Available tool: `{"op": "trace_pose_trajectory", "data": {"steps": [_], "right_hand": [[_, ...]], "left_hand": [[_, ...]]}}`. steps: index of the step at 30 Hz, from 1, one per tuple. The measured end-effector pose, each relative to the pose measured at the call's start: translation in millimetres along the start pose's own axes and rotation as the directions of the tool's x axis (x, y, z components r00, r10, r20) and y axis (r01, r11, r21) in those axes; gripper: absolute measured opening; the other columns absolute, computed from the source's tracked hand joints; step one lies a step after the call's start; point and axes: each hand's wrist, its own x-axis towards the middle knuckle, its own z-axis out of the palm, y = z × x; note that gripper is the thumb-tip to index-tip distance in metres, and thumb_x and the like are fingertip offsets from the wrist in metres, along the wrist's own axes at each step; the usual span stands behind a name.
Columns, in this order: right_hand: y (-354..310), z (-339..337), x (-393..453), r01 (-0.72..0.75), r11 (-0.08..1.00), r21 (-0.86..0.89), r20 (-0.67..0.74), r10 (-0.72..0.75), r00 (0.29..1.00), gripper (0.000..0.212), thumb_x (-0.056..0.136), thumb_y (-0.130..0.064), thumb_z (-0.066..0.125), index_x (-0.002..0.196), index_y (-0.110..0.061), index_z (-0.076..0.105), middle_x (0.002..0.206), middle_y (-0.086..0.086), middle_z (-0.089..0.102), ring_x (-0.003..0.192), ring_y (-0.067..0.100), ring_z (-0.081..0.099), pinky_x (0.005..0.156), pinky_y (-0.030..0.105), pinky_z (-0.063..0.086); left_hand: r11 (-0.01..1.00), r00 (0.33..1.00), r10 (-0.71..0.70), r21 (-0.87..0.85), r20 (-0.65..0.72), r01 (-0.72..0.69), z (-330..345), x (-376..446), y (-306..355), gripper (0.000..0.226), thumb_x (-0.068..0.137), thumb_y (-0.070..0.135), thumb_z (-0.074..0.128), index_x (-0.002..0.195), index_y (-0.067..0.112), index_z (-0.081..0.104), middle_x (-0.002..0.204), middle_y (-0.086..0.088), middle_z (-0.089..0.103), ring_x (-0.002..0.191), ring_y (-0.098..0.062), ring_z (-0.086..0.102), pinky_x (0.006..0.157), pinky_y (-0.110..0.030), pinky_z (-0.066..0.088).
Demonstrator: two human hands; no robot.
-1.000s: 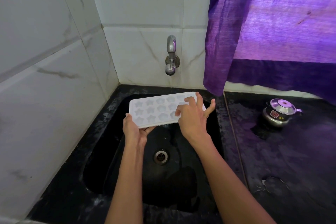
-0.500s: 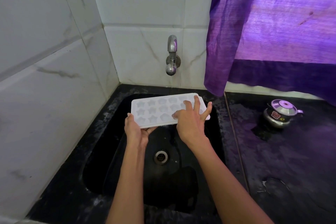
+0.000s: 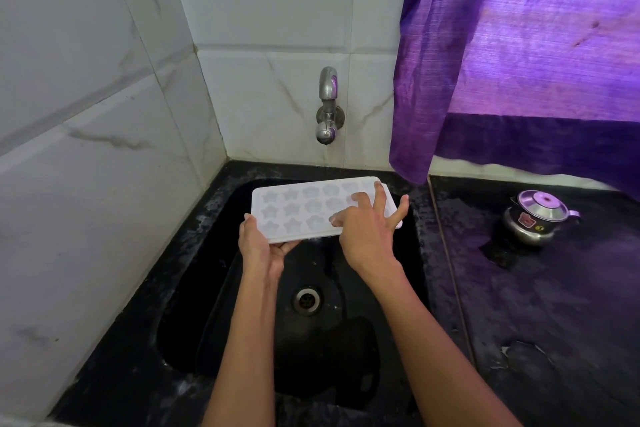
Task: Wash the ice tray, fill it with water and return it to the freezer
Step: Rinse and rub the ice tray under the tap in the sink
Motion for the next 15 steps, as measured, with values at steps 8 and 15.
{"op": "trace_pose_trajectory", "data": {"steps": [8, 15], "right_hand": [[-3.4, 1.8, 3.5, 0.013, 0.998, 0.069, -0.075, -0.008, 0.997, 0.034, 0.085, -0.005, 0.061, 0.107, -0.03, 0.063, 0.146, 0.003, 0.033, 0.147, 0.03, -0.006, 0.109, 0.062, -0.012], [-9.6, 3.6, 2.4, 0.119, 0.993, 0.013, 0.005, -0.119, 0.993, 0.048, 0.088, -0.007, 0.057, 0.122, -0.041, 0.062, 0.158, 0.006, 0.015, 0.145, 0.035, -0.016, 0.108, 0.063, -0.015]], "left_hand": [[1.0, 1.0, -0.01, -0.012, 0.006, 0.011, 0.3, 2.5, -1.9, 0.041, 0.102, 0.041, 0.032, 0.133, 0.015, 0.043, 0.118, -0.015, 0.064, 0.098, -0.033, 0.065, 0.054, -0.044, 0.057], [1.0, 1.0, -0.02, -0.018, 0.014, 0.02, 2.8, 2.3, -2.8, 0.043, 0.101, 0.042, 0.033, 0.133, 0.015, 0.044, 0.12, -0.016, 0.064, 0.098, -0.033, 0.065, 0.057, -0.046, 0.058]]}}
